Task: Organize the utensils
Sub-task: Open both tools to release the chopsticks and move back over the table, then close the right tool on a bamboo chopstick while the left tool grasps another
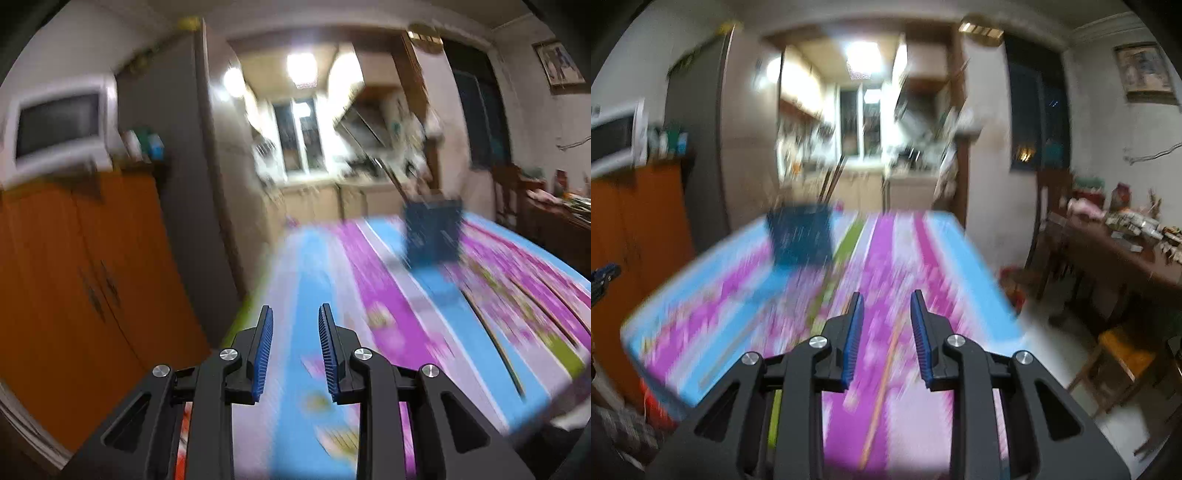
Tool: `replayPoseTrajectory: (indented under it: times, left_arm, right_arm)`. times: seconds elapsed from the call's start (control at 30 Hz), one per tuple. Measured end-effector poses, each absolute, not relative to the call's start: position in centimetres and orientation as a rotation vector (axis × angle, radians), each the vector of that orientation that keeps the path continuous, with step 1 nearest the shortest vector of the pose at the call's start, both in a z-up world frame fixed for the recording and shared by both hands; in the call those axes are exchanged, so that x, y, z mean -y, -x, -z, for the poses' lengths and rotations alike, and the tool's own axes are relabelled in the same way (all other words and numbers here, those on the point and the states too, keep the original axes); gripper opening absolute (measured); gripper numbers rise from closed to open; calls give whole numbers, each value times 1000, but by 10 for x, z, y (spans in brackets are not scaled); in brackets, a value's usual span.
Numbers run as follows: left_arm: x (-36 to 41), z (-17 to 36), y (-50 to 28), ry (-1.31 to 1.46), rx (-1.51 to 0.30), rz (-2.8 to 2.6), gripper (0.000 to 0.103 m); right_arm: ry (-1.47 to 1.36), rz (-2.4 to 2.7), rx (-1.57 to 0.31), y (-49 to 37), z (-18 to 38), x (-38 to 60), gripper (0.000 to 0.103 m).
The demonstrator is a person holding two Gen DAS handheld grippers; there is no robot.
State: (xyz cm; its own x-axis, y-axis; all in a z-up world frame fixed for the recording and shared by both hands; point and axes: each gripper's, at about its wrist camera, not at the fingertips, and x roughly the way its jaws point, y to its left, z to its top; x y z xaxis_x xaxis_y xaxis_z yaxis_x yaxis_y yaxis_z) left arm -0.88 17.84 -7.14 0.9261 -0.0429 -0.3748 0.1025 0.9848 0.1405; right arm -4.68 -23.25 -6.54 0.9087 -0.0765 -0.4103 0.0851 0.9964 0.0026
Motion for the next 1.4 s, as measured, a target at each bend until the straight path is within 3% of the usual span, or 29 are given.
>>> replayPoseTrajectory:
  times: [0.17, 0.4, 0.6, 0.83, 1.13, 1.4]
  left_arm:
    - [-154, 132, 43, -237, -460, 120, 27]
    - [-142, 159, 51, -257, -489, 108, 27]
    - [-138, 161, 43, -254, -476, 92, 25]
    - [-132, 165, 46, -245, -449, 86, 12]
    - [-132, 163, 40, -218, -480, 81, 12]
    - [-133, 163, 38, -199, -492, 79, 12]
  right_arm:
    - [-13, 18, -560, 43, 127, 193, 25]
    - [44, 38, -543, 49, 155, 168, 24]
    - [74, 50, -540, 57, 164, 161, 24]
    - [82, 64, -545, 51, 170, 158, 24]
    - [77, 59, -551, 40, 176, 161, 11]
    - [62, 58, -551, 39, 176, 162, 11]
